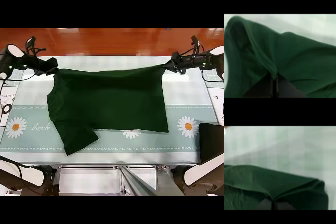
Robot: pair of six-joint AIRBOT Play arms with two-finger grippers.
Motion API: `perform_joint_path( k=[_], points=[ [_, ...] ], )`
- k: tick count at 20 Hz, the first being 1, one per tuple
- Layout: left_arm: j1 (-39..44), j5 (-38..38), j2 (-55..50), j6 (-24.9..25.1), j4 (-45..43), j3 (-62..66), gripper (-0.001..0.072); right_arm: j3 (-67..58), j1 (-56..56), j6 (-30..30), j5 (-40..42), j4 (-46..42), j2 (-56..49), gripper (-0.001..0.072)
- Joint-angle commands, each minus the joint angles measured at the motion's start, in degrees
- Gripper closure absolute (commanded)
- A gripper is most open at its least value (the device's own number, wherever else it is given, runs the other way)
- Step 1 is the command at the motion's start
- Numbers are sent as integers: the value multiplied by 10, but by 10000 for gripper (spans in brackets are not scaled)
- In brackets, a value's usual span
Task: Fold the shirts.
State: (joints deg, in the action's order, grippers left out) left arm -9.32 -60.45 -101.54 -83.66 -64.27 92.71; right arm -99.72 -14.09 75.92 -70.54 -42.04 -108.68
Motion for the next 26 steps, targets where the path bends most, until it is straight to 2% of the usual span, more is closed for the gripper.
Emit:
perform_joint_path(
  k=[1,3,6,8,9,10,11,12,14,16,19,20,22,24,26],
  points=[
    [-25,-100,2,22,-4,-2,681,-1,3,19,-72,-85,-1,688],
    [-22,-105,1,22,-3,-22,681,16,8,25,-71,-123,-1,688],
    [-10,-73,1,22,-4,-61,681,31,15,27,-64,-127,-12,688],
    [-3,-77,1,22,-4,-80,681,33,18,40,-64,-127,-21,677],
    [-2,-90,1,21,-4,-85,677,33,20,55,-66,-124,-21,546],
    [-2,-113,1,20,-5,-85,550,32,20,68,-72,-121,-20,345],
    [-5,-143,2,20,-12,-82,247,32,19,70,-87,-111,-16,295],
    [-11,-182,4,3,-37,-69,201,31,10,75,-104,-104,-8,295],
    [-31,-235,27,-13,-56,-51,201,30,-21,79,-141,-112,29,296],
    [-56,-247,81,-13,-56,-58,201,35,-56,80,-174,-154,78,296],
    [-99,-249,178,-13,-56,-141,202,139,-104,101,-152,-284,181,295],
    [-119,-249,209,-12,-52,-194,202,209,-121,103,-122,-292,217,295],
    [-160,-235,264,-5,-10,-313,202,398,-148,89,-21,-235,298,295],
    [-203,-211,310,19,73,-425,202,551,-166,7,50,-145,359,295],
    [-245,-193,341,51,139,-508,202,657,-181,-55,74,-77,403,295]
  ],
)
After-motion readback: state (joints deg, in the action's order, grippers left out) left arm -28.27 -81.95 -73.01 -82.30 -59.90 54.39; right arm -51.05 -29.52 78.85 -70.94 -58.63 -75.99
